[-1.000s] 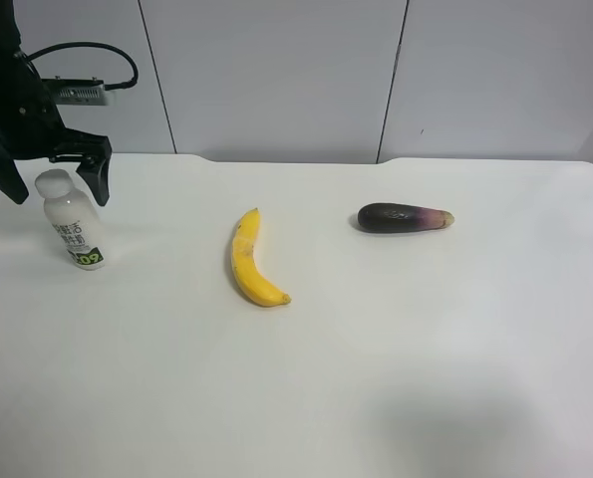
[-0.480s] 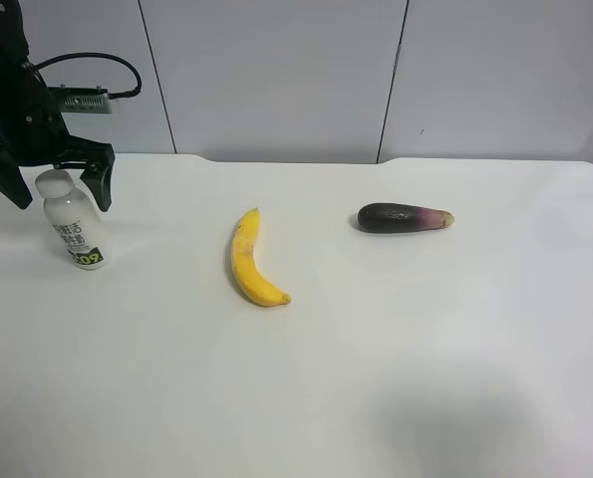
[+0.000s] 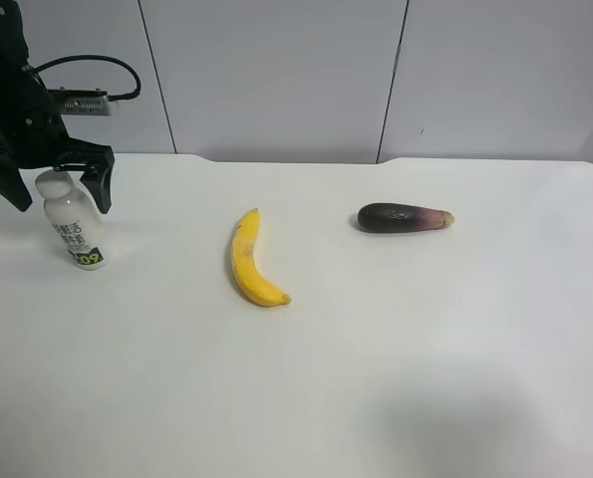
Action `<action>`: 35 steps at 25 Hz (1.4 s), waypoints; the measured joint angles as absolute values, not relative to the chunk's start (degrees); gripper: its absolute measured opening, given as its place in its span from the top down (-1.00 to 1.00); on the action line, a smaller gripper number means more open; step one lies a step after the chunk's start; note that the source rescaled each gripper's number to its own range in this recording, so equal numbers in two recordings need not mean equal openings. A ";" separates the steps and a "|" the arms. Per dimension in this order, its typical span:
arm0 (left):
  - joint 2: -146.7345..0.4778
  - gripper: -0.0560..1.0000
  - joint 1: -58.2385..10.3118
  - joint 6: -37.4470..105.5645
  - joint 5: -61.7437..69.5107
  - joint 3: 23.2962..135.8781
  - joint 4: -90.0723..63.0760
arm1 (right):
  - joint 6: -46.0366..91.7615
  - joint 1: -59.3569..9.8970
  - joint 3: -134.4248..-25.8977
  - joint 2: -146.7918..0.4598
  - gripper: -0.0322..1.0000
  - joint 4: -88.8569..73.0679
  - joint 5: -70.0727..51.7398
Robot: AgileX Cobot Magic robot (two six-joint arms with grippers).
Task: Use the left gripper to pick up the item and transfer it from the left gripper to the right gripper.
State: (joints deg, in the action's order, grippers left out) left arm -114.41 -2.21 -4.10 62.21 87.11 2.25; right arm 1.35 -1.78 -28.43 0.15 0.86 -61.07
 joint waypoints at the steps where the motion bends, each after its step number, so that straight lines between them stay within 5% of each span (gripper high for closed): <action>1: -114.58 -1.00 -2.21 -4.10 62.21 87.06 2.25 | 1.35 -1.78 -28.43 0.15 -1.00 0.86 -61.07; 13: -116.32 -0.93 -2.21 -3.39 62.09 86.99 0.62 | 1.35 -1.78 -28.43 0.15 -1.00 0.86 -61.07; 16: -116.32 -0.50 -2.21 -3.20 62.09 86.99 0.62 | 1.35 -1.78 -28.43 0.15 -1.00 0.86 -61.07; 20: -116.32 0.89 -2.21 -2.74 62.09 86.99 0.68 | 1.35 -1.78 -28.43 0.15 -1.00 0.86 -61.07; 35: -116.38 0.82 -2.21 -2.12 66.43 89.44 0.79 | 1.35 -1.78 -28.43 0.15 -1.00 0.86 -61.07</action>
